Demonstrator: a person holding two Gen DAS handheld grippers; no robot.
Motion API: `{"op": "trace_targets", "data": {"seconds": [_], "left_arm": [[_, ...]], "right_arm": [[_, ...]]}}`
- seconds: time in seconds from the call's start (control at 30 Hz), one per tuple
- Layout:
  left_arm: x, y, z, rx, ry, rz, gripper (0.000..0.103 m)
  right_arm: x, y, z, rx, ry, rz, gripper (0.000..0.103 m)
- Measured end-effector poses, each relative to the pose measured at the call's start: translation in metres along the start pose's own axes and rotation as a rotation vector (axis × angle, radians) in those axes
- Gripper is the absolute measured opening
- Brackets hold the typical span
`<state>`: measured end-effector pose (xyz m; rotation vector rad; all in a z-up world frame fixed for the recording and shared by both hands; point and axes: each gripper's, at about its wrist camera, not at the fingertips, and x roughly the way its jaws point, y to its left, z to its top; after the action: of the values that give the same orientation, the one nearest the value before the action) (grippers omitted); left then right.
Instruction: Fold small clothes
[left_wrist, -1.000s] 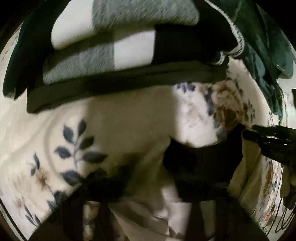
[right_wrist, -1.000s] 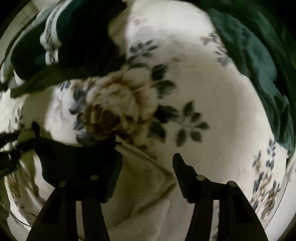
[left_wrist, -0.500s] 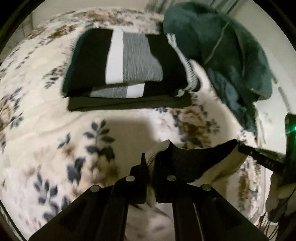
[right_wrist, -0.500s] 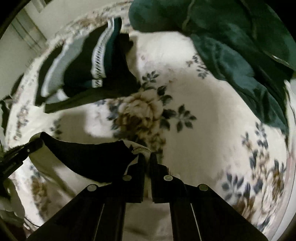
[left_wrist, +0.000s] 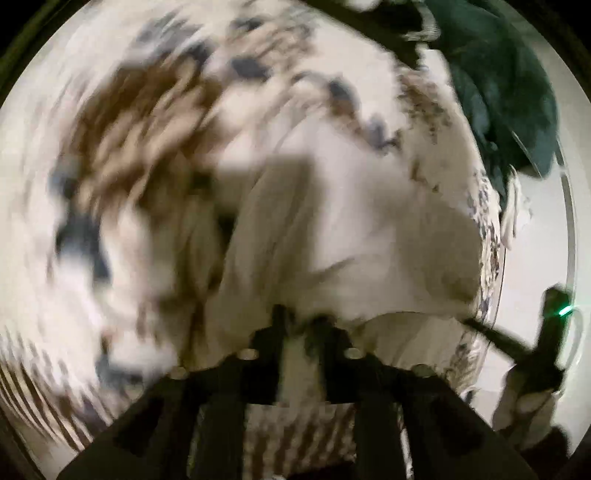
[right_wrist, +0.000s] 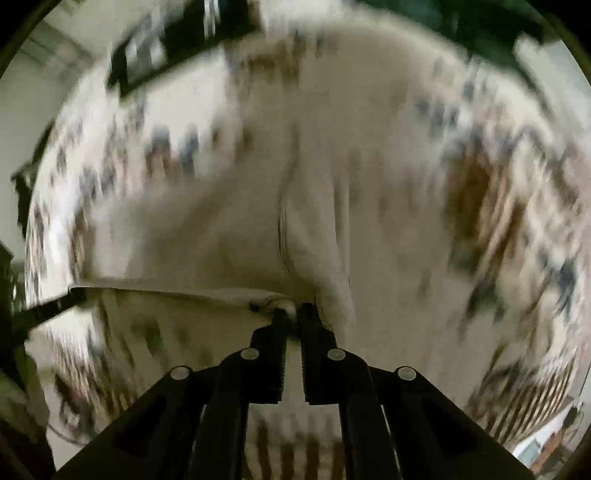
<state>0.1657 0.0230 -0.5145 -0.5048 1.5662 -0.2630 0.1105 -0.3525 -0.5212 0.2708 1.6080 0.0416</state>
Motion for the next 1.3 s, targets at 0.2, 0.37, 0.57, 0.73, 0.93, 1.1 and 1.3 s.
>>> {"op": "trace_targets", "data": {"seconds": [0.2, 0.37, 0.57, 0.73, 0.93, 1.1, 1.3], "left_arm": [[-0.018, 0.021, -0.003, -0.122, -0.059, -0.08, 0.06], [-0.019, 0.005, 0.057, -0.095, -0.169, -0.042, 0.06], [0.016, -0.015, 0.129, -0.001, -0.157, -0.002, 0.05], [0.029, -0.015, 0.148, 0.044, -0.167, 0.064, 0.003], [0.039, 0.002, 0.155, 0.025, -0.138, 0.077, 0.004], [0.023, 0.008, 0.149, -0.058, -0.102, -0.048, 0.025], [0.021, 0.004, 0.126, -0.024, -0.126, -0.041, 0.026]], "right_arm": [[-0.002, -0.054, -0.019, 0.211, -0.003, 0.131, 0.044], [-0.02, -0.085, 0.018, 0.401, -0.15, 0.311, 0.049], [0.004, -0.079, 0.088, 0.444, -0.156, 0.364, 0.048], [0.018, -0.069, 0.107, 0.431, -0.196, 0.283, 0.008], [0.025, -0.086, 0.109, 0.5, -0.182, 0.268, 0.007], [0.015, -0.09, 0.106, 0.534, -0.165, 0.348, 0.035], [0.028, -0.095, 0.093, 0.542, -0.091, 0.409, 0.054]]}}
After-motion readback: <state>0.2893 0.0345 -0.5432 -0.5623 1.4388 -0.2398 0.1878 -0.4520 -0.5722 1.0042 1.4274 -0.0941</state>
